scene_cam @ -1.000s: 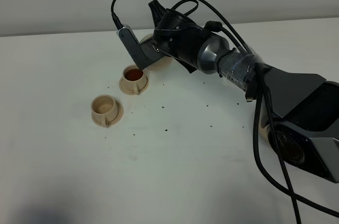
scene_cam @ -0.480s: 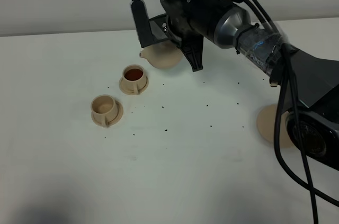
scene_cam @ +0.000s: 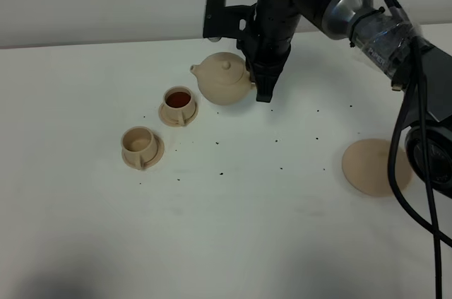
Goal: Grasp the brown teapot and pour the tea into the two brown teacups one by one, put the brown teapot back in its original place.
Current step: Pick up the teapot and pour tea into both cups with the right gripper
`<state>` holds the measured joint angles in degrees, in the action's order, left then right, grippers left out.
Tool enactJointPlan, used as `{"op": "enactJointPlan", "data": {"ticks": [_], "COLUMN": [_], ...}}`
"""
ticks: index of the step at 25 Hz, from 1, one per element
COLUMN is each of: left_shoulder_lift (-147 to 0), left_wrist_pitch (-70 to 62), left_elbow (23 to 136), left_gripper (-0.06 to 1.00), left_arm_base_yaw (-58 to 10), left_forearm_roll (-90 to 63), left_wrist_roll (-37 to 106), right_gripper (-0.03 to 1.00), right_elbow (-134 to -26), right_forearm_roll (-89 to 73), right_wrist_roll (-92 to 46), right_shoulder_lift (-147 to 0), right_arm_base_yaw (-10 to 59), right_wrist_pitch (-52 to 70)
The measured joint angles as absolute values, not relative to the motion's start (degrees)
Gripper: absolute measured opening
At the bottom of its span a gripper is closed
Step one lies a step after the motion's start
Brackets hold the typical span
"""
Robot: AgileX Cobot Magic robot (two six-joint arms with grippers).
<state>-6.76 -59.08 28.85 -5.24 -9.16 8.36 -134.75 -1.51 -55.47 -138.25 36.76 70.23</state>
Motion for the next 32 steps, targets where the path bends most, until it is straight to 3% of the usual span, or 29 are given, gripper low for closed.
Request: {"op": "enactJointPlan", "data": {"ticks": [18,32], "left_shoulder_lift": [-6.76,-6.76], "left_wrist_pitch": [-59.08,-59.08], "left_elbow": [28.85,28.85], "left_gripper": [0.23,0.23], "left_arm_base_yaw": [-5.24,-5.24], "left_forearm_roll": [-9.16,-9.16], "left_wrist_roll": [8.36,8.36], "right_gripper": [0.11,0.11], "right_elbow": [-134.75,-134.75], "right_forearm_roll": [-2.99,2.21], "right_wrist_roll": [-48.45,-31.84], "right_shoulder_lift": [-139.8,-139.8], "right_arm_base_yaw": [36.67,48.93], "right_wrist_pitch": [70.44,70.5]}}
